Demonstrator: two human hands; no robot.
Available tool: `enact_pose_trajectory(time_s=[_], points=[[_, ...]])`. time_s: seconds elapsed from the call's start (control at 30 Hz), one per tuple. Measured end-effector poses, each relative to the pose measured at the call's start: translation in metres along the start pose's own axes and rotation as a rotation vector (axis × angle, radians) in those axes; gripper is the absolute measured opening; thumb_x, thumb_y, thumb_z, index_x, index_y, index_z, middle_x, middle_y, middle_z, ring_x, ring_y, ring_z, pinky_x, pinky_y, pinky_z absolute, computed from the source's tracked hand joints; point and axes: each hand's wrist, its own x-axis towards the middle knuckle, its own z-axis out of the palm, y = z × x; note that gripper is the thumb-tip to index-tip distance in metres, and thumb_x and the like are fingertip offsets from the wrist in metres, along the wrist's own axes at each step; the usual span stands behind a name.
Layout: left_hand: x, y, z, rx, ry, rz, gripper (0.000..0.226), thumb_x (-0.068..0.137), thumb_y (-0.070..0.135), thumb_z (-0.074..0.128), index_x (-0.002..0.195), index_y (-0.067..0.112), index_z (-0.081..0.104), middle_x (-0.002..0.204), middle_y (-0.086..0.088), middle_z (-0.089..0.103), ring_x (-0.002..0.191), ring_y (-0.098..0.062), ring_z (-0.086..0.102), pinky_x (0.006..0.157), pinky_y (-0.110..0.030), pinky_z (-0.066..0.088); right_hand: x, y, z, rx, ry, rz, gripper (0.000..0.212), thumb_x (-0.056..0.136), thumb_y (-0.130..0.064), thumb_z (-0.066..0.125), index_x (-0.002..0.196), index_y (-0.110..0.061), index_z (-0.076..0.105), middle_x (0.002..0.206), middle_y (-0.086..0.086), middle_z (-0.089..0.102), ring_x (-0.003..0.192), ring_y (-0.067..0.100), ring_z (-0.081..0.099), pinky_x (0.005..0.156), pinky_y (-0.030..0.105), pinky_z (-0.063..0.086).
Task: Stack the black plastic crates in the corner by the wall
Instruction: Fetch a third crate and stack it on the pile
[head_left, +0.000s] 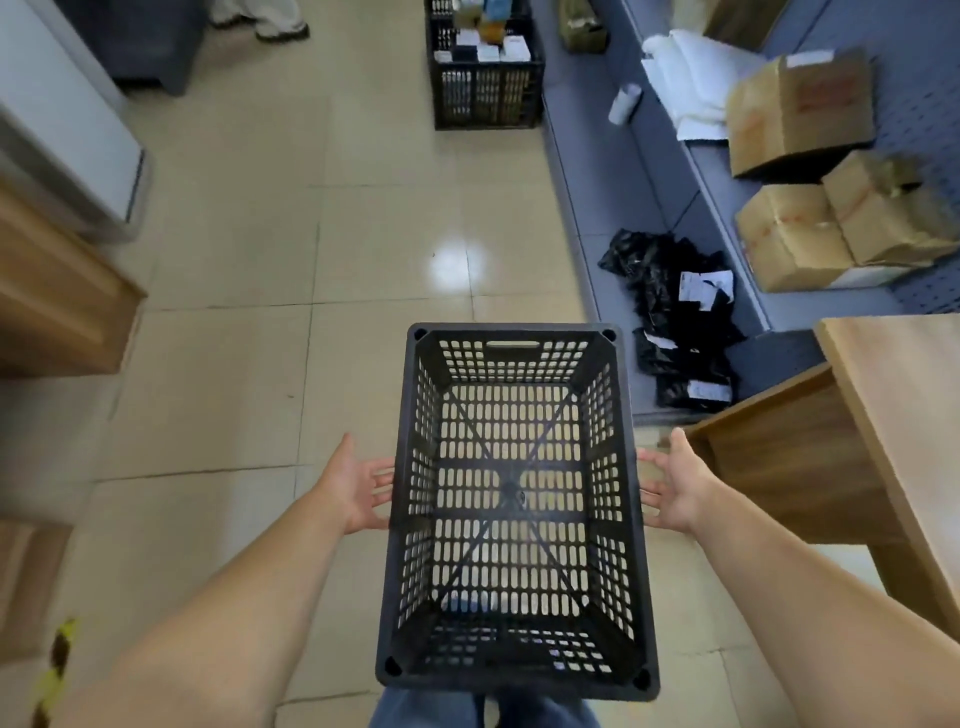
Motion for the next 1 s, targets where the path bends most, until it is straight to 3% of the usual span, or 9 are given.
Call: enact_pose_trajectory(time_s=[0.27,0.5,0.6,0.77,0.93,1.0], points=[[-0.051,-0.041,-0.059,-0.202,0.081,0.09,0.085,0.084,0.075,0.014,0.125,0.01,0.052,0.126,-0.012,0.055,0.117,-0.028,0.048,0.092,-0.055,0.039,-0.022,-0.009,0.05,-0.192,-0.125,-0.024,0.074,0.086,-0.073,0.019,0.127,-0.022,0.053,0.125,0.016,0.054,0.113,0.031,0.051,0.086,0.05,0.042],[-0.11,-0.096,-0.099,-0.436,0.203,0.16,0.089,0.085,0.074,0.009,0.124,0.007,0.053,0.122,-0.013,0.056,0.118,-0.027,0.046,0.108,-0.057,0.026,-0.054,0.004,0.102,-0.396,-0.178,-0.048,0.065,0.089,-0.067,0.019,0.114,-0.019,0.055,0.113,0.016,0.057,0.11,0.031,0.051,0.091,0.049,0.038],[-0.134,-0.128,-0.124,-0.543,0.221,0.182,0.095,0.082,0.078,0.006,0.12,0.007,0.056,0.124,-0.013,0.055,0.123,-0.027,0.044,0.109,-0.057,0.023,-0.07,0.016,0.132,-0.508,-0.208,-0.065,0.066,0.088,-0.067,0.02,0.114,-0.018,0.056,0.118,0.017,0.057,0.111,0.032,0.052,0.098,0.051,0.037],[-0.178,-0.193,-0.172,-0.723,0.281,0.206,0.099,0.08,0.08,0.007,0.115,0.004,0.06,0.119,-0.017,0.06,0.112,-0.03,0.052,0.097,-0.055,0.031,-0.11,0.056,0.197,-0.743,-0.272,-0.121,0.071,0.087,-0.068,0.019,0.119,-0.016,0.055,0.12,0.019,0.056,0.113,0.034,0.05,0.101,0.054,0.034],[-0.21,-0.265,-0.231,-0.904,0.413,0.208,0.087,0.084,0.076,0.012,0.104,0.005,0.059,0.096,-0.015,0.063,0.094,-0.028,0.056,0.107,-0.06,0.023,-0.153,0.124,0.266,-0.899,-0.369,-0.142,0.073,0.087,-0.069,0.019,0.117,-0.014,0.057,0.116,0.02,0.059,0.11,0.033,0.054,0.1,0.051,0.039],[-0.221,-0.294,-0.258,-0.974,0.446,0.208,0.085,0.084,0.075,0.013,0.103,0.005,0.058,0.098,-0.015,0.061,0.094,-0.028,0.055,0.107,-0.06,0.024,-0.169,0.157,0.293,-0.948,-0.401,-0.147,0.074,0.086,-0.071,0.02,0.115,-0.014,0.058,0.114,0.021,0.06,0.107,0.034,0.056,0.099,0.051,0.041]])
